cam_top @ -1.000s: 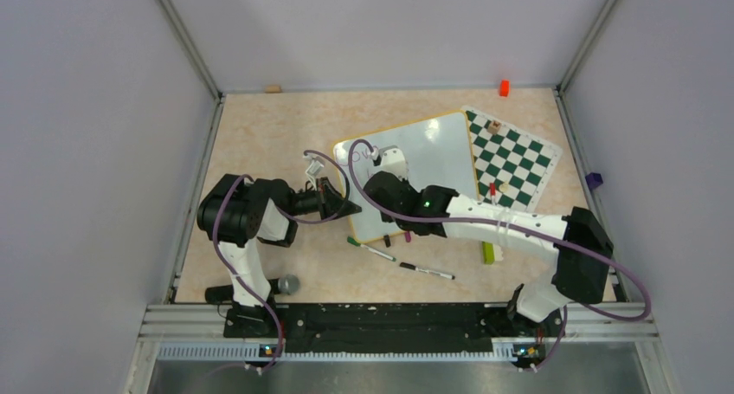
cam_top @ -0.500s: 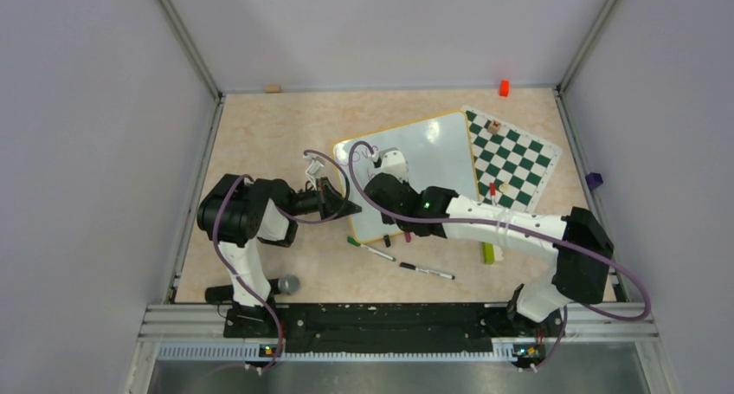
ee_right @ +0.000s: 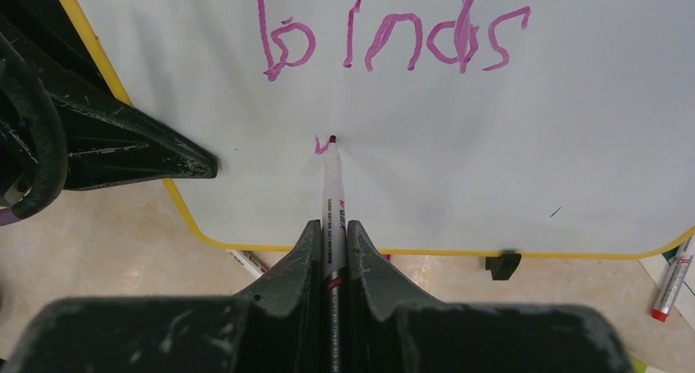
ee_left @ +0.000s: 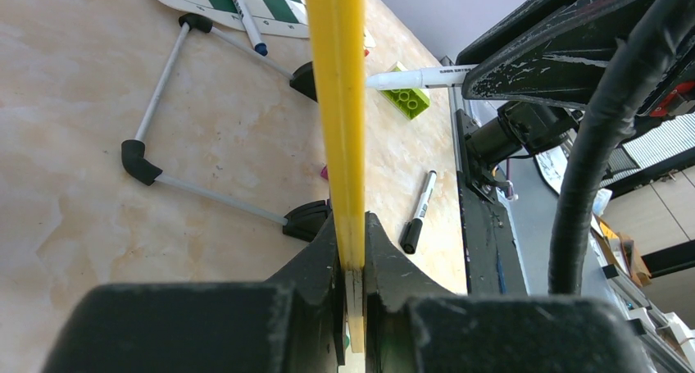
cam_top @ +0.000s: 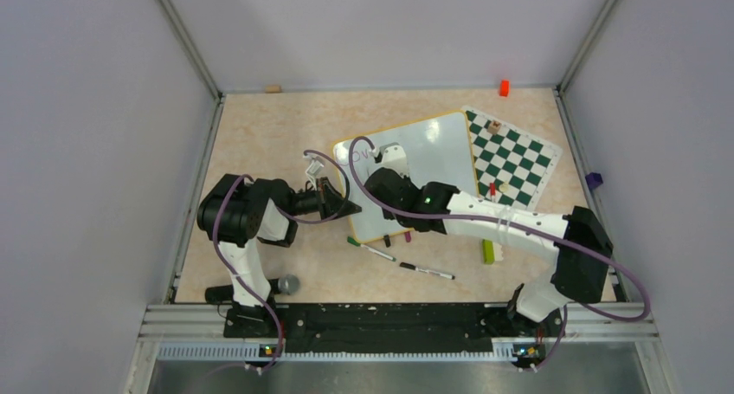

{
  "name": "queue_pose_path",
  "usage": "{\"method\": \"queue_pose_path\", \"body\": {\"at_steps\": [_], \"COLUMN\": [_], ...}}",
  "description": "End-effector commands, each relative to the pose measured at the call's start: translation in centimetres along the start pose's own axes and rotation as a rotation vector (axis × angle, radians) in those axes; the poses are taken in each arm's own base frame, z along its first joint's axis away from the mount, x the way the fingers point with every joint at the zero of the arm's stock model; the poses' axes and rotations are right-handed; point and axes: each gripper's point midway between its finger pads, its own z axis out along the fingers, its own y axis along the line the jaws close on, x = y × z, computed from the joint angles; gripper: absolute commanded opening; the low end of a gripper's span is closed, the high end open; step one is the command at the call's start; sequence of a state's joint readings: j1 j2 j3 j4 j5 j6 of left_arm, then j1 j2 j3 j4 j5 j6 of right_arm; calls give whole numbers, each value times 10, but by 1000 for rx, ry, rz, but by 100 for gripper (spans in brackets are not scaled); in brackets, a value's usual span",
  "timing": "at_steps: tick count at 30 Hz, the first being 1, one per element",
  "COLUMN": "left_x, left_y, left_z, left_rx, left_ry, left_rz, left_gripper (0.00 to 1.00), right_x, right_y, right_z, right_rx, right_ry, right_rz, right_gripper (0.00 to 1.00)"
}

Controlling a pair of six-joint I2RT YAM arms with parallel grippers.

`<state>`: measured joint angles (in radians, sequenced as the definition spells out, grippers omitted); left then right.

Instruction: Write a sentence on the whiteboard

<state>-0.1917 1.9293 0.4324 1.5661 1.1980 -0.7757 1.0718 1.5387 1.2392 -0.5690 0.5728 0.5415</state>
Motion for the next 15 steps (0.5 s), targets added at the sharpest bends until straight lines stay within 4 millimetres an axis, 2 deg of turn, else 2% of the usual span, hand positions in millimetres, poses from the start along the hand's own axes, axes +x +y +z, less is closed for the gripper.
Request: {"method": "queue_pose_path", "body": {"at_steps": [1, 15], "left_x": [22, 21], "left_y": [-18, -18], "left_z": [2, 2], "left_rx": [111, 111], "left_ry": [89, 88], "left_rz": [85, 87], "left_gripper": [0, 0], "right_x": [-26, -44], "right_y": [-1, 5], "right_z": [1, -16], "right_rx": [11, -45], "right_ry": [-58, -90], "right_rz": [24, 36], "right_gripper": [0, 0]}}
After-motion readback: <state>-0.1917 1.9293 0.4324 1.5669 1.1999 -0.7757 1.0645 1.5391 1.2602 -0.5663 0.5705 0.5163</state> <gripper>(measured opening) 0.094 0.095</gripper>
